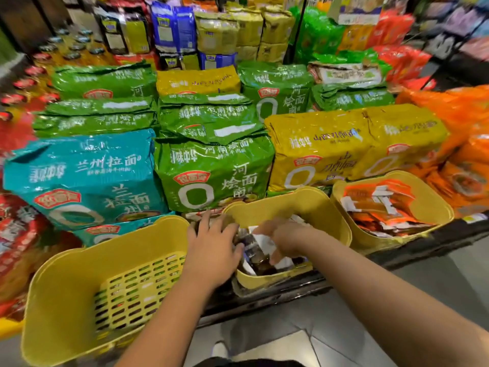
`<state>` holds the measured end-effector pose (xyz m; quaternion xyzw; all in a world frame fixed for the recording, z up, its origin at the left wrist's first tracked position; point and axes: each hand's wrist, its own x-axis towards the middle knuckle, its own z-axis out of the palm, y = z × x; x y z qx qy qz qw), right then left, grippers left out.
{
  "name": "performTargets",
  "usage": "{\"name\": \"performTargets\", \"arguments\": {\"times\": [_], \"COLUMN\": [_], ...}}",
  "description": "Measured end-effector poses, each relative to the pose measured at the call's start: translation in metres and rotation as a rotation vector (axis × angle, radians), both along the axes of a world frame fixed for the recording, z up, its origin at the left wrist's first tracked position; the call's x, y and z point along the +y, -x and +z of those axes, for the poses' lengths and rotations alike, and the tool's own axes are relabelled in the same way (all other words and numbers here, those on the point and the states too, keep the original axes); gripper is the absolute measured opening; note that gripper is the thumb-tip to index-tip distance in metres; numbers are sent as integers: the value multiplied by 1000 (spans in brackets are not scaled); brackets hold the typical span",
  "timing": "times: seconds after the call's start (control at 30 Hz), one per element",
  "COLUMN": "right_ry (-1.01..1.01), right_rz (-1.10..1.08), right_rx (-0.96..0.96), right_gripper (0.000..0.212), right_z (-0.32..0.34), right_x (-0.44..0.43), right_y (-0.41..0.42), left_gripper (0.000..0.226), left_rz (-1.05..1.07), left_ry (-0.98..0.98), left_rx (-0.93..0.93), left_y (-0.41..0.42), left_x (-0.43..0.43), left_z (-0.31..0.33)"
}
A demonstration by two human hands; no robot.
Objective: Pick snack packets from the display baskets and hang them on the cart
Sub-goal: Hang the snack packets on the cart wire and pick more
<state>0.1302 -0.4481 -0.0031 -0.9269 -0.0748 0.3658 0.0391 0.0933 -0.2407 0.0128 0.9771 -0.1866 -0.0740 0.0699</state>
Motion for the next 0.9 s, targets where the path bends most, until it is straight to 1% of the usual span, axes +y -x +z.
{"name": "performTargets", "arguments": {"times": [0.1, 0.17, 0.23, 0.3, 0.37, 0.43, 0.47, 0.57, 0.67, 0.77, 0.83, 0.9], "right_ry": [194, 247, 259, 220, 172, 118, 90, 43, -105, -374, -621, -915], "right_rz": [227, 297, 321, 250, 154, 68, 23, -117, -247, -370, -493, -678], "right_rx": [-6, -53, -107, -106, -72, -85, -101, -128, -161, -299, -358, -347], "right_gripper": [111, 112, 107, 97, 78, 55, 47, 37, 38, 46, 42, 28], "right_z": [-17, -24, -28, -28, -20, -11, -5, 12, 33, 43, 41, 38], "right_x": [10, 17, 18, 14, 4, -11, -19, -45, -70, -93, -104, -108], "right_y": [-11, -14, -16, -19, -21, -23, -22, -17, -5, 8, 15, 23], "left_gripper": [48, 45, 39, 37, 40, 42, 42, 39, 37, 33, 30, 42], "left_rz": [-26, -56, -62, -55, -30, 1, 21, 75, 123, 133, 201, 333], "left_ry": [57, 90, 119, 121, 128, 133, 141, 169, 316, 479, 628, 875], "left_rx": [5, 15, 13, 21, 40, 33, 31, 19, -45, -59, 27, 241], "left_y": [-13, -17, -21, -21, -20, -27, -32, -37, -27, -25, -24, -20], "left_x": [7, 13, 15, 12, 7, 3, 0, -12, -26, -45, -62, -79], "left_z": [0, -4, -8, -7, -4, 2, 4, 3, 0, 2, 9, 19]}}
